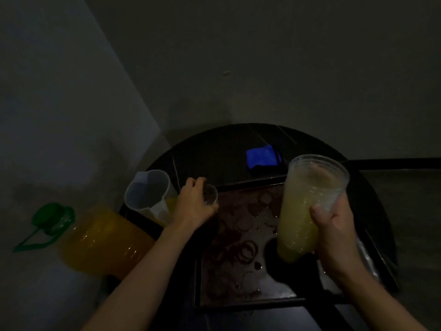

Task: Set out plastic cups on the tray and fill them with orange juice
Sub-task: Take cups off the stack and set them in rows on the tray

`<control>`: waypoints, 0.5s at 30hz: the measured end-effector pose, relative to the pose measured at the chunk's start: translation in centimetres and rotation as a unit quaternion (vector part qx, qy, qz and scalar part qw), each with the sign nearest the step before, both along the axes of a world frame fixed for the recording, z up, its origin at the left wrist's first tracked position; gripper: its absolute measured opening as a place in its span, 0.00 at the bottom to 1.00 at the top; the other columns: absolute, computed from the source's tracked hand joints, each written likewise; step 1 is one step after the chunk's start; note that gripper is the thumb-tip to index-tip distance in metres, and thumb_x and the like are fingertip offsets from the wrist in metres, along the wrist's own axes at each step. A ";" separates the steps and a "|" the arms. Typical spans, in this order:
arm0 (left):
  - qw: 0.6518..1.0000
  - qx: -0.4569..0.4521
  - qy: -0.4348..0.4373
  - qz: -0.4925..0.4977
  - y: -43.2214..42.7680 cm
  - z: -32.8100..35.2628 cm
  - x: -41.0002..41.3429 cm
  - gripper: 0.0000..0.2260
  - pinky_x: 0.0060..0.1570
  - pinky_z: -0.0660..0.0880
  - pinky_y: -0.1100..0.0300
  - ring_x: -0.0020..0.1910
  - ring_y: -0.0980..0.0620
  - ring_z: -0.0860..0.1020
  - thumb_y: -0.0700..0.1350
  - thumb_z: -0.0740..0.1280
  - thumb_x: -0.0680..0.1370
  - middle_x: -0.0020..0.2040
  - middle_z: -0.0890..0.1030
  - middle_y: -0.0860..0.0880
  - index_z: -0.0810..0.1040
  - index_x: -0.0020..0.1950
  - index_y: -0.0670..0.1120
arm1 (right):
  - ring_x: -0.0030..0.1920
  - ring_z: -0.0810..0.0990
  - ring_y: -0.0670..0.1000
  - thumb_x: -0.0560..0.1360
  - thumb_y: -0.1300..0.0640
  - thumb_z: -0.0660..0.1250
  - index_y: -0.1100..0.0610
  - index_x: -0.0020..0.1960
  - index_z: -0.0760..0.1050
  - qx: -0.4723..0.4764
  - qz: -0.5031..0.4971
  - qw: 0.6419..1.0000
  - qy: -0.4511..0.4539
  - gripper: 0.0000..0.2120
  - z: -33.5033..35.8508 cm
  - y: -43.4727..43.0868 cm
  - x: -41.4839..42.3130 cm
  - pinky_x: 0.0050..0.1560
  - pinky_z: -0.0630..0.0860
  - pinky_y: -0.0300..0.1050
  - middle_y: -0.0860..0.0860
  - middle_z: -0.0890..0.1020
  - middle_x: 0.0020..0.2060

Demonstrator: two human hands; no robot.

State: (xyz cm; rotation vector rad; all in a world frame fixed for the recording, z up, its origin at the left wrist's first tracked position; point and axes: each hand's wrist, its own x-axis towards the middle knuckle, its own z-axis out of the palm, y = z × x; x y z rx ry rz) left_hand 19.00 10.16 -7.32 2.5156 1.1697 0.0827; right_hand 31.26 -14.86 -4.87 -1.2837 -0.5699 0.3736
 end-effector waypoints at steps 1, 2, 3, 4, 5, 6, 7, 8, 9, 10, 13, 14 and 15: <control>1.000 -0.003 -0.004 0.004 0.4 -0.3 0.1 0.37 0.63 0.75 0.51 0.66 0.45 0.73 0.53 0.76 0.72 0.69 0.68 0.47 0.64 0.77 0.49 | 0.55 0.82 0.48 0.65 0.41 0.68 0.32 0.60 0.73 0.006 -0.006 1.000 0.002 0.23 -0.3 0.1 0.2 0.53 0.80 0.59 0.40 0.82 0.54; 1.000 -0.006 -0.009 0.006 0.6 -0.5 0.2 0.37 0.63 0.75 0.51 0.66 0.45 0.73 0.52 0.76 0.73 0.69 0.68 0.46 0.63 0.78 0.50 | 0.56 0.81 0.51 0.65 0.41 0.68 0.36 0.62 0.73 0.014 -0.013 1.000 0.002 0.24 -0.5 0.2 0.3 0.55 0.79 0.64 0.43 0.82 0.55; 1.000 -0.007 -0.015 0.004 0.9 -0.8 0.3 0.38 0.63 0.75 0.51 0.66 0.45 0.73 0.51 0.76 0.73 0.69 0.68 0.46 0.62 0.78 0.50 | 0.57 0.81 0.52 0.66 0.42 0.67 0.37 0.62 0.73 0.022 -0.020 1.000 0.003 0.24 -0.6 0.4 0.4 0.57 0.77 0.66 0.45 0.82 0.56; 1.000 -0.004 -0.022 0.000 1.1 -1.1 0.4 0.37 0.62 0.76 0.51 0.65 0.45 0.73 0.50 0.76 0.73 0.69 0.68 0.46 0.63 0.78 0.50 | 0.57 0.81 0.51 0.66 0.42 0.67 0.37 0.62 0.73 0.029 -0.025 0.999 0.004 0.23 -0.7 0.5 0.4 0.58 0.76 0.66 0.45 0.82 0.56; 1.000 0.001 -0.031 -0.003 1.3 -1.4 0.5 0.36 0.61 0.76 0.51 0.64 0.44 0.73 0.49 0.75 0.73 0.68 0.68 0.45 0.64 0.77 0.49 | 0.57 0.81 0.51 0.67 0.43 0.67 0.36 0.62 0.74 0.034 -0.027 0.999 0.006 0.23 -0.8 0.6 0.4 0.59 0.76 0.65 0.45 0.82 0.56; 0.999 0.007 -0.038 -0.004 1.5 -1.6 0.6 0.34 0.60 0.76 0.50 0.63 0.43 0.74 0.49 0.75 0.73 0.67 0.68 0.45 0.66 0.76 0.49 | 0.57 0.81 0.50 0.67 0.43 0.67 0.37 0.62 0.74 0.034 -0.027 0.999 0.007 0.23 -0.9 0.7 0.4 0.59 0.76 0.64 0.45 0.82 0.56; 0.999 0.013 -0.045 -0.003 1.6 -1.9 0.7 0.33 0.59 0.76 0.50 0.63 0.43 0.74 0.48 0.76 0.73 0.66 0.69 0.45 0.67 0.75 0.48 | 0.56 0.81 0.50 0.67 0.43 0.67 0.40 0.63 0.73 0.033 -0.026 0.999 0.008 0.24 -0.9 0.8 0.5 0.59 0.76 0.62 0.45 0.82 0.55; 0.999 0.015 -0.047 -0.003 1.7 -2.0 0.8 0.32 0.59 0.76 0.50 0.62 0.43 0.74 0.48 0.76 0.73 0.66 0.69 0.45 0.68 0.74 0.48 | 0.56 0.81 0.50 0.67 0.43 0.67 0.42 0.63 0.72 0.031 -0.023 0.999 0.005 0.25 -1.0 0.8 0.6 0.58 0.77 0.61 0.45 0.82 0.55; 0.999 0.016 -0.047 -0.004 1.7 -2.2 0.9 0.32 0.60 0.76 0.51 0.62 0.43 0.74 0.47 0.76 0.73 0.66 0.68 0.45 0.68 0.74 0.48 | 0.56 0.81 0.49 0.67 0.43 0.67 0.42 0.63 0.72 0.033 -0.022 0.999 0.004 0.25 -1.1 0.9 0.6 0.57 0.77 0.59 0.44 0.82 0.55; 0.999 0.017 -0.044 -0.006 1.8 -2.3 1.0 0.32 0.60 0.76 0.51 0.63 0.43 0.74 0.46 0.77 0.73 0.66 0.68 0.45 0.68 0.74 0.48 | 0.56 0.81 0.49 0.67 0.43 0.66 0.41 0.63 0.73 0.035 -0.023 0.999 0.006 0.24 -1.1 0.8 0.6 0.57 0.78 0.57 0.44 0.82 0.55; 0.999 0.016 -0.037 -0.003 1.9 -2.5 1.1 0.35 0.60 0.74 0.53 0.65 0.43 0.73 0.46 0.78 0.72 0.67 0.67 0.45 0.66 0.76 0.50 | 0.57 0.81 0.49 0.68 0.43 0.66 0.41 0.63 0.73 0.033 -0.028 0.999 0.007 0.24 -1.2 0.8 0.6 0.57 0.78 0.55 0.44 0.82 0.56; 0.999 0.014 -0.038 -0.003 2.0 -2.6 1.1 0.36 0.60 0.75 0.53 0.65 0.43 0.73 0.46 0.78 0.71 0.68 0.67 0.46 0.66 0.76 0.50 | 0.57 0.81 0.49 0.67 0.43 0.66 0.42 0.64 0.72 0.029 -0.024 0.999 0.011 0.25 -1.3 0.8 0.6 0.57 0.78 0.57 0.44 0.82 0.56; 0.999 0.012 -0.037 -0.004 2.1 -2.6 1.0 0.37 0.60 0.75 0.52 0.65 0.43 0.73 0.47 0.79 0.71 0.67 0.67 0.46 0.66 0.76 0.50 | 0.57 0.81 0.50 0.67 0.43 0.67 0.43 0.65 0.71 0.026 -0.020 0.999 0.015 0.26 -1.4 0.7 0.5 0.57 0.78 0.60 0.44 0.82 0.56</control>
